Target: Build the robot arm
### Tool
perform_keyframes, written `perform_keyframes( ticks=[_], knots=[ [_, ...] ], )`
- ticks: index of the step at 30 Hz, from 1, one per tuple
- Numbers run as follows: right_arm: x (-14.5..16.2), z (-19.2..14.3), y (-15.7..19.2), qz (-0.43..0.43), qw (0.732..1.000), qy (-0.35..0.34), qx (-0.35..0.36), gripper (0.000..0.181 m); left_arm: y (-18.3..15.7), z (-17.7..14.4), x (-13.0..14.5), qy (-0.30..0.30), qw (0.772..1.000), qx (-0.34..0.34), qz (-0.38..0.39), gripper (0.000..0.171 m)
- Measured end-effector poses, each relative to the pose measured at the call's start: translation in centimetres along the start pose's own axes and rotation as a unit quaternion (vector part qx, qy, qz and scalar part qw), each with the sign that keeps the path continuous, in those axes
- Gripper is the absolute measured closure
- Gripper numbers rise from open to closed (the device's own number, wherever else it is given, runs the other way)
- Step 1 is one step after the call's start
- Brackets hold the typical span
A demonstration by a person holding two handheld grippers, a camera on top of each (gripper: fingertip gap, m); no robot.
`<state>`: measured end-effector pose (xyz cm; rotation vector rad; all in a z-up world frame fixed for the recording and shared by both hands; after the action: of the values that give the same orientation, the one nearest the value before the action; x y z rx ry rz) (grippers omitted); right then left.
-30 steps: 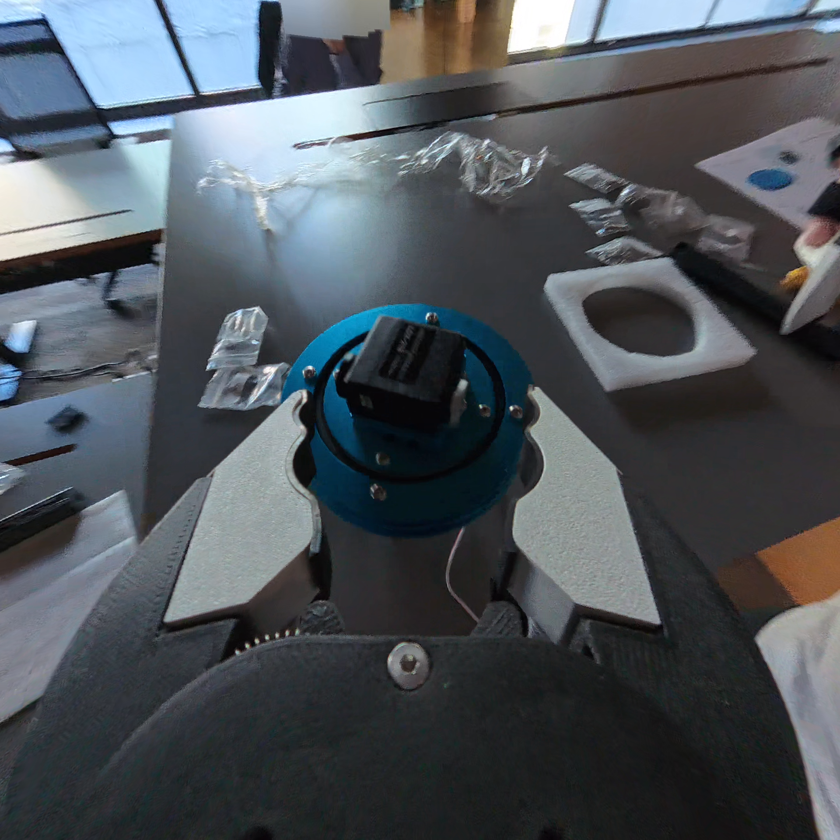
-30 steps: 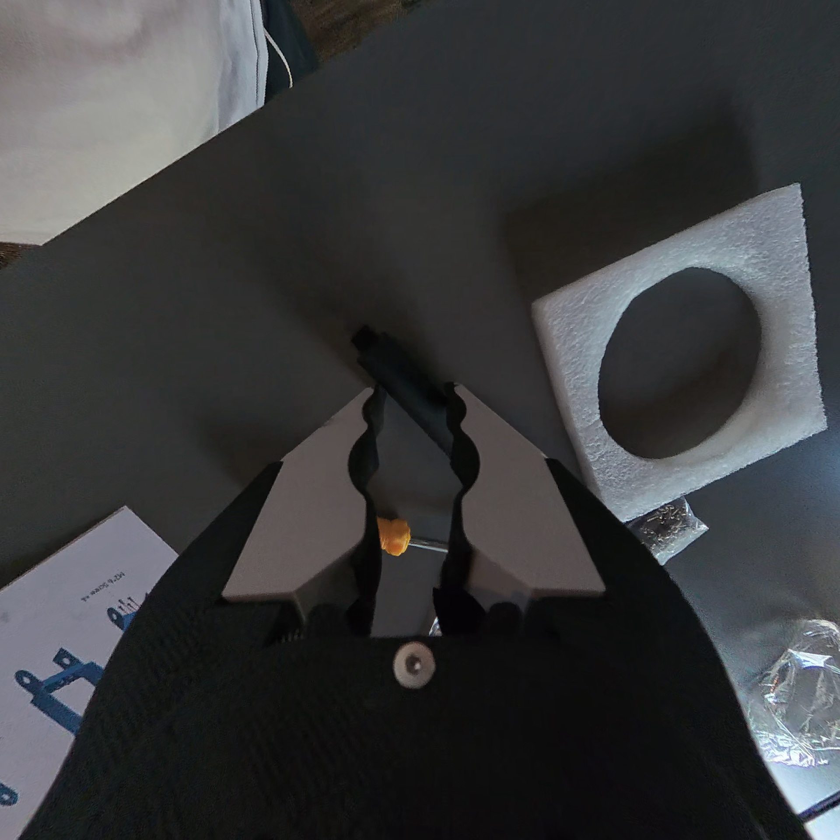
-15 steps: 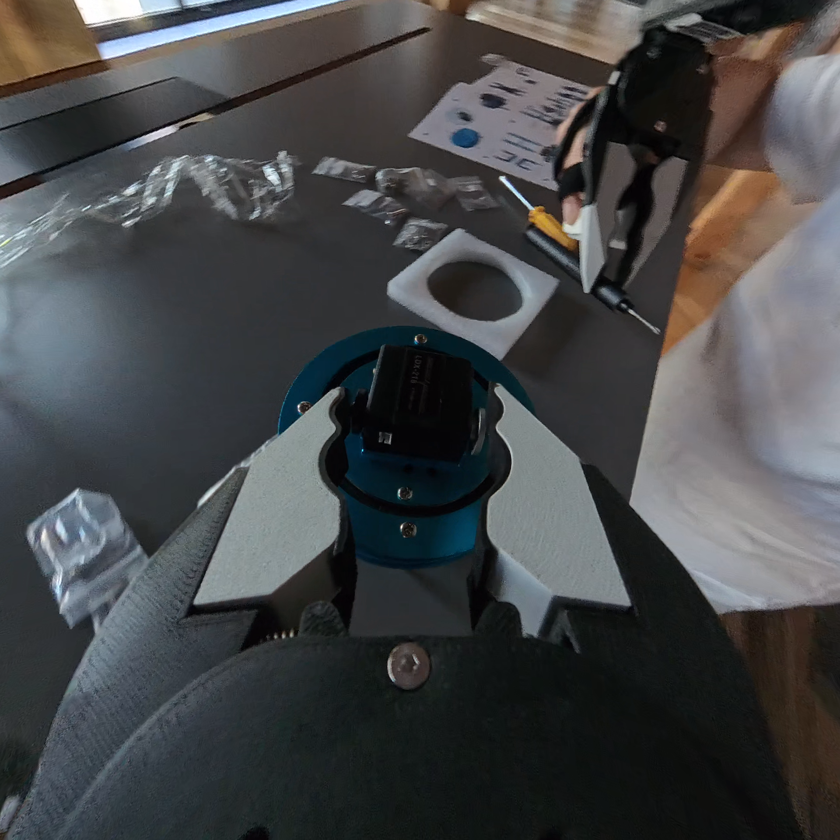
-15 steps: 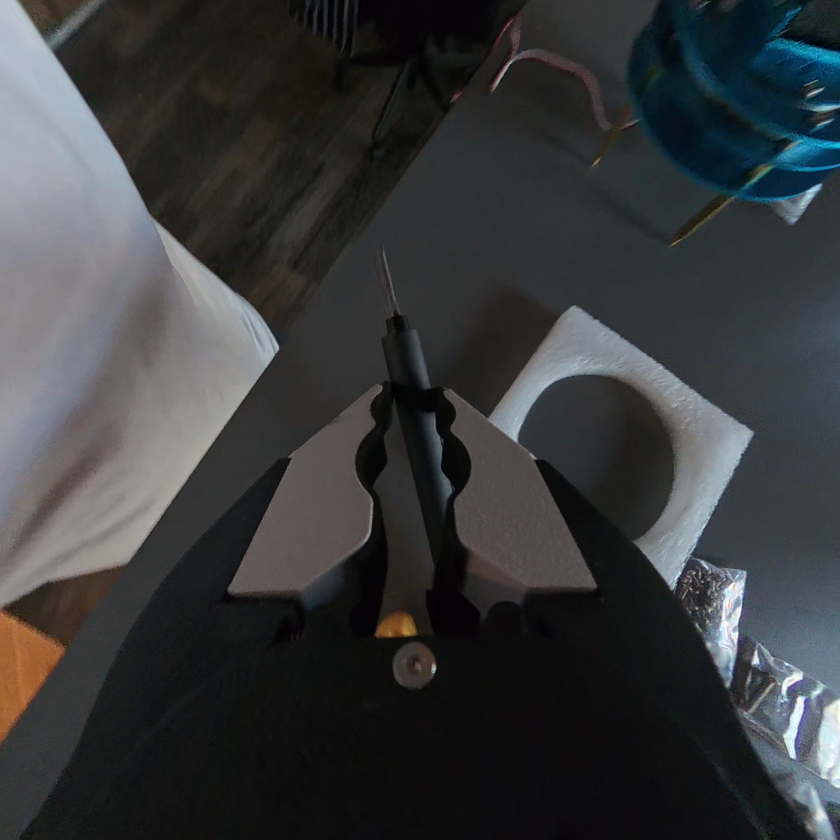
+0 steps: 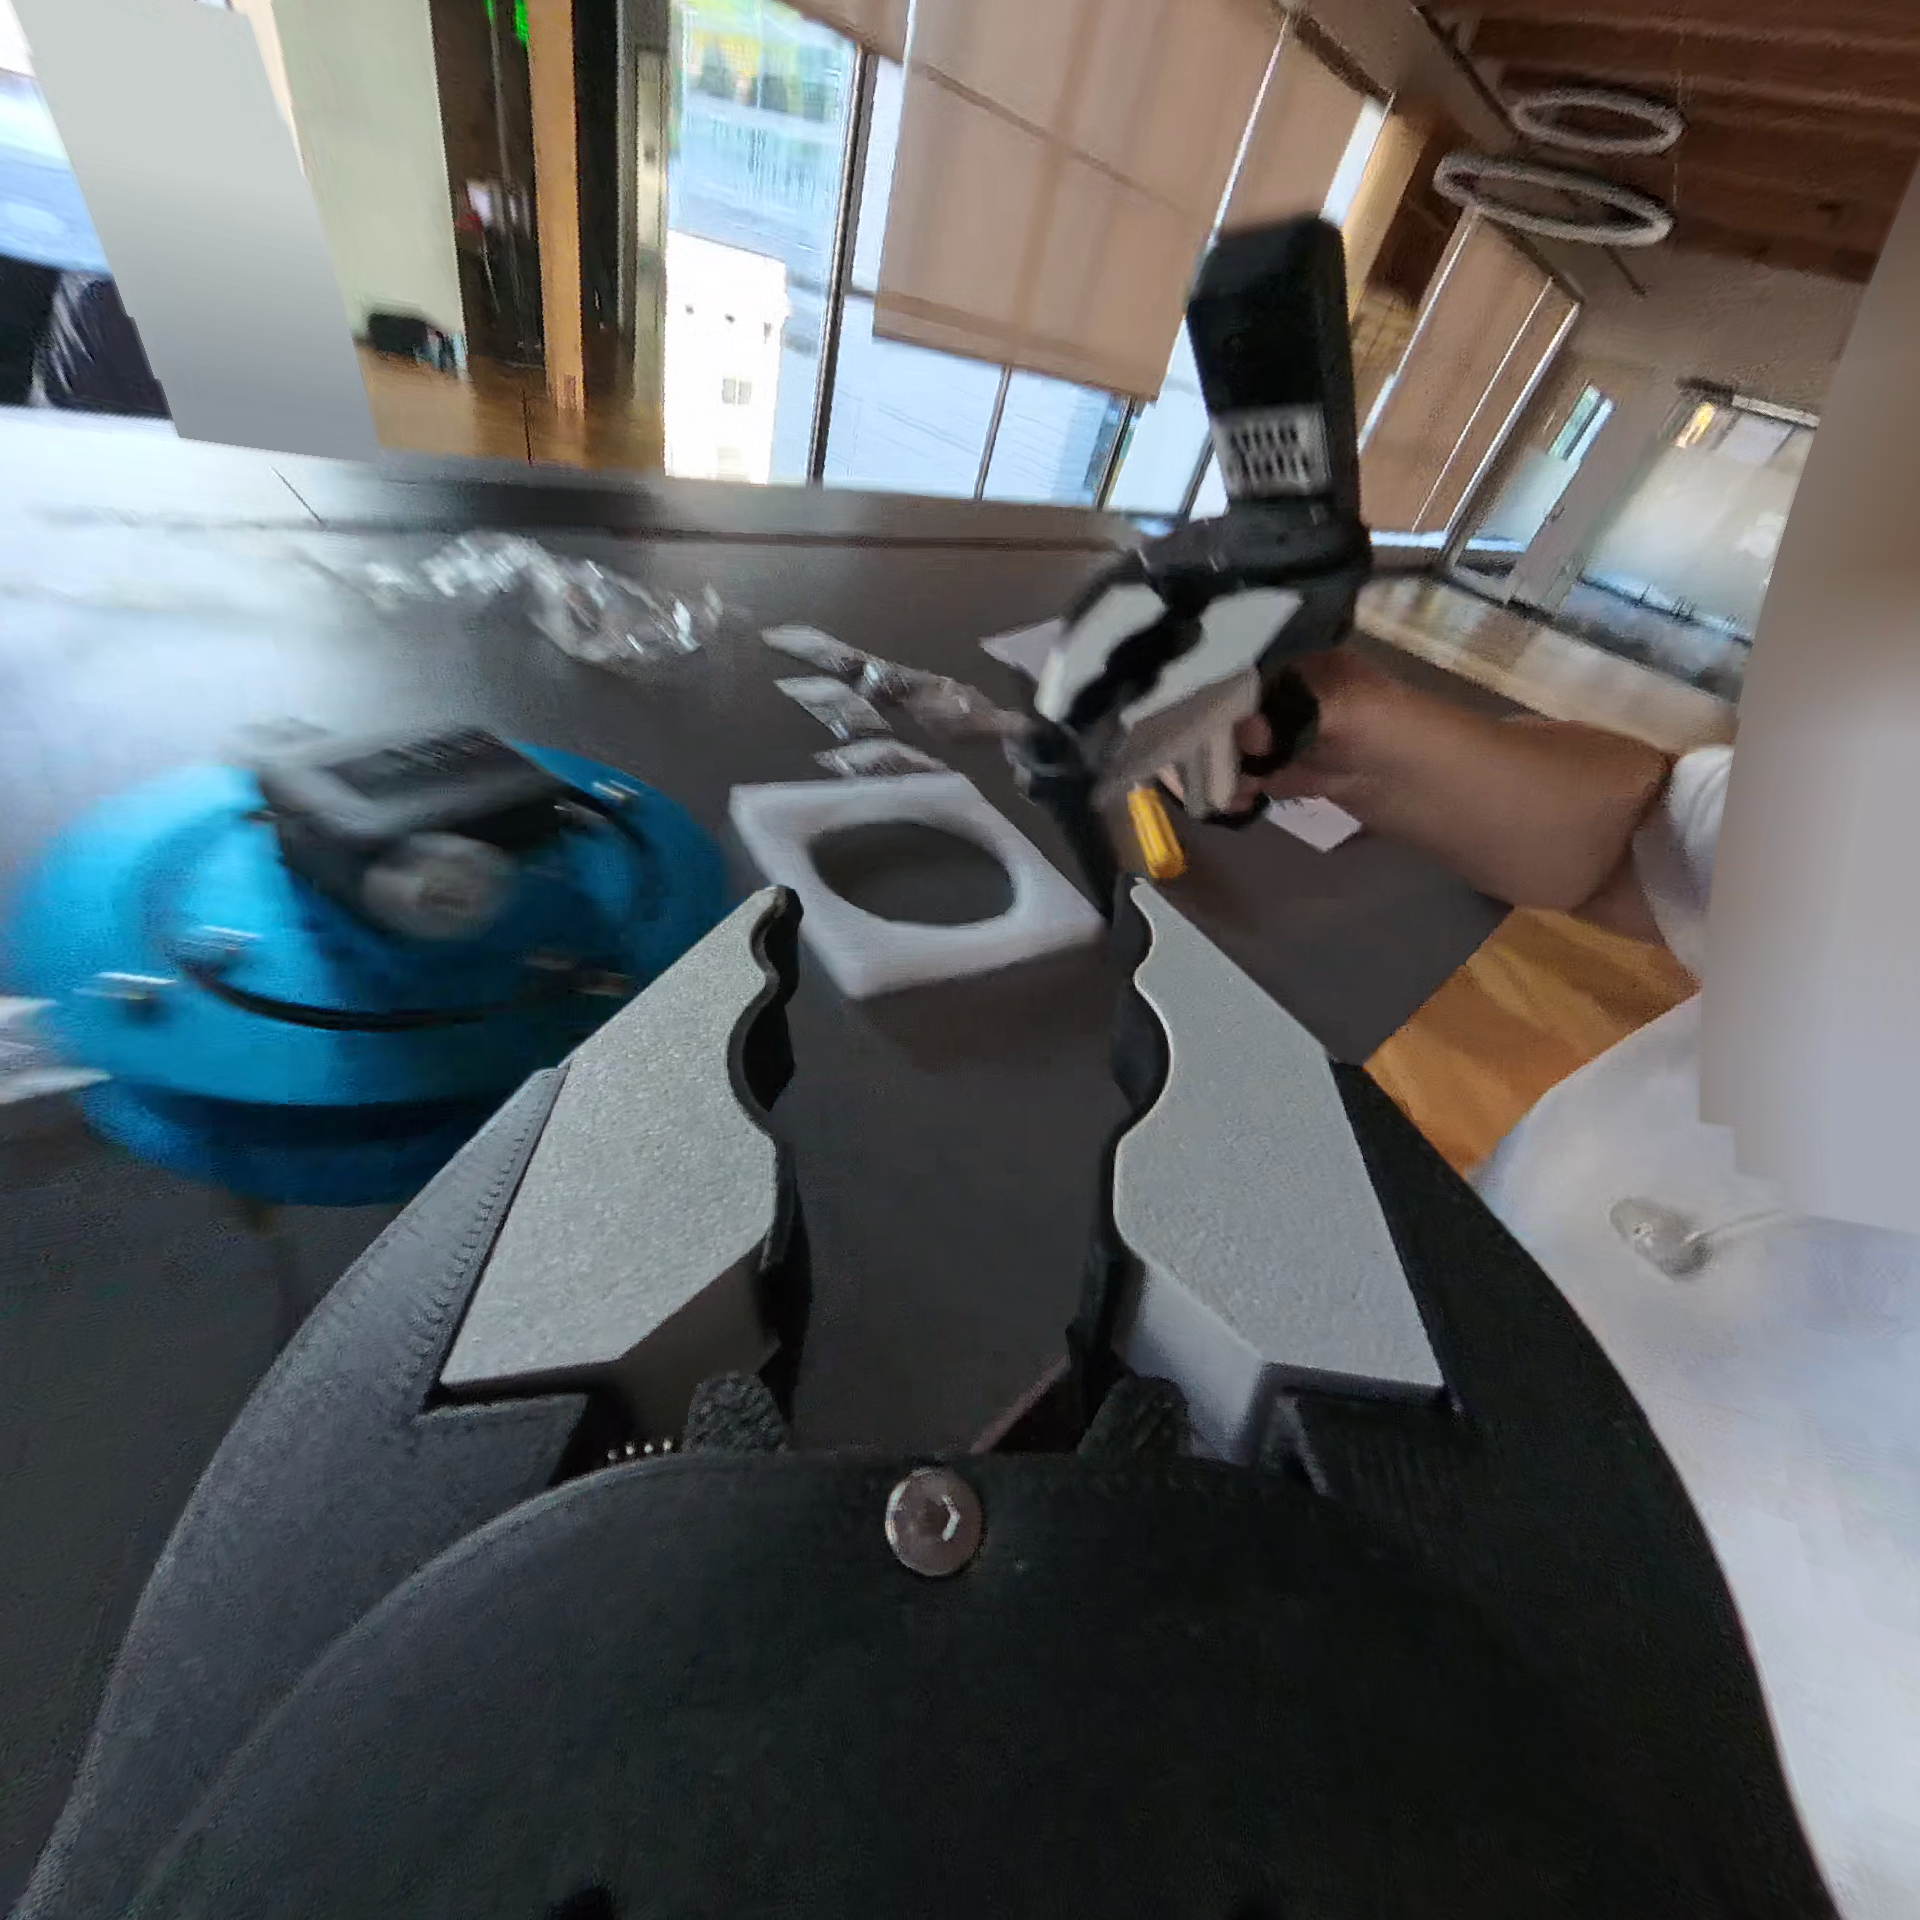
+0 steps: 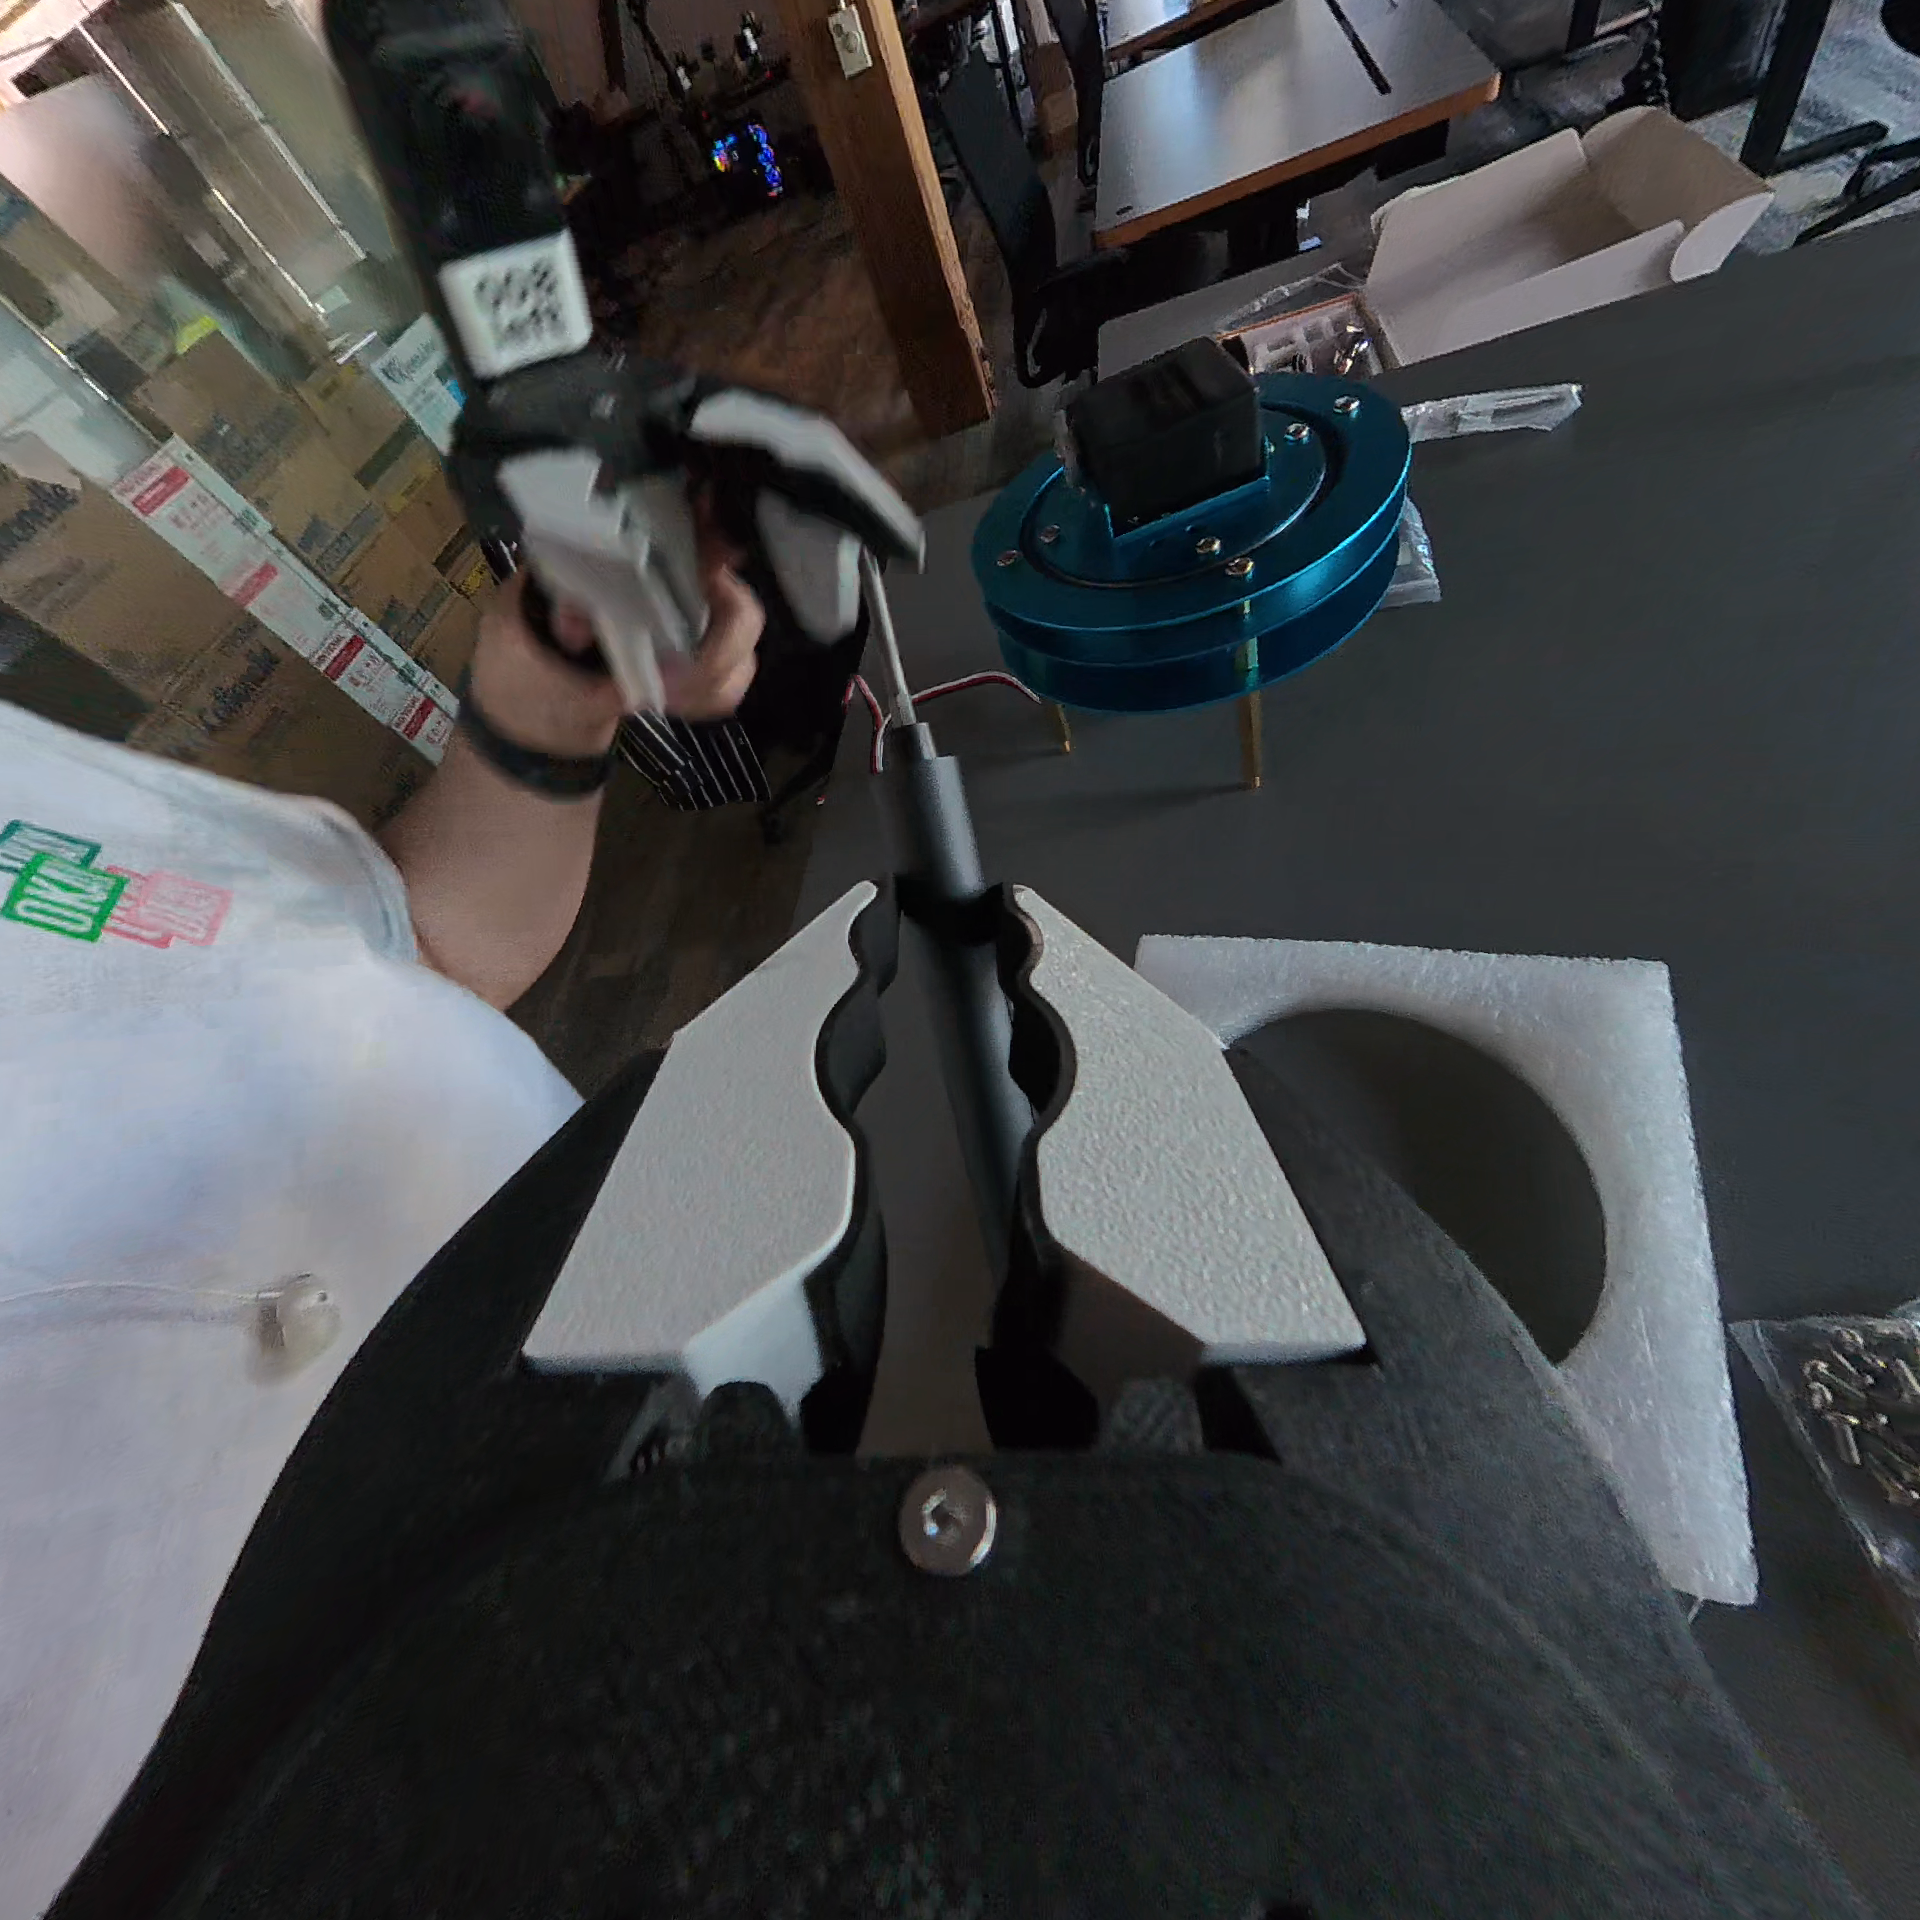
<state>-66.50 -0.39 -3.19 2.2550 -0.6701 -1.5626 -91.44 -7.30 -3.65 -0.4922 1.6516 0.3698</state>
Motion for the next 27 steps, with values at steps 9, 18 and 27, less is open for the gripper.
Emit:
perform_keyframes(
  ticks=[9, 18, 27],
  knots=[
    [-1.0, -0.5, -0.2, 0.066, 0.997, -0.032, -0.029, 0.164, -5.8, 10.5, 2.3, 0.094, 0.982, -0.163, -0.022, 0.107],
    [-1.0, -2.5, -0.5, 0.169, 0.977, -0.105, -0.075, 0.166, -8.5, 13.6, 1.8, 0.051, 0.982, -0.171, -0.067, 0.135],
    [-1.4, -2.6, 0.7, 0.148, 0.951, -0.126, -0.242, 0.165, -9.9, 10.8, 0.8, -0.144, 0.937, 0.137, -0.286, 0.163]
  ],
)
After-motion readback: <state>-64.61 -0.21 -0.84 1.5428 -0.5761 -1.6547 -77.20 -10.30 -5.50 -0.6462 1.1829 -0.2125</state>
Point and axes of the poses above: each gripper's, where its closed fingertips meet, z out along the fingers, x out of its underside, y = z × x across the jaws, the point moved 10 cm from there along -z, back along the fingers, and after that the axes turned 12 degrees about z, right-handed, at the moved point
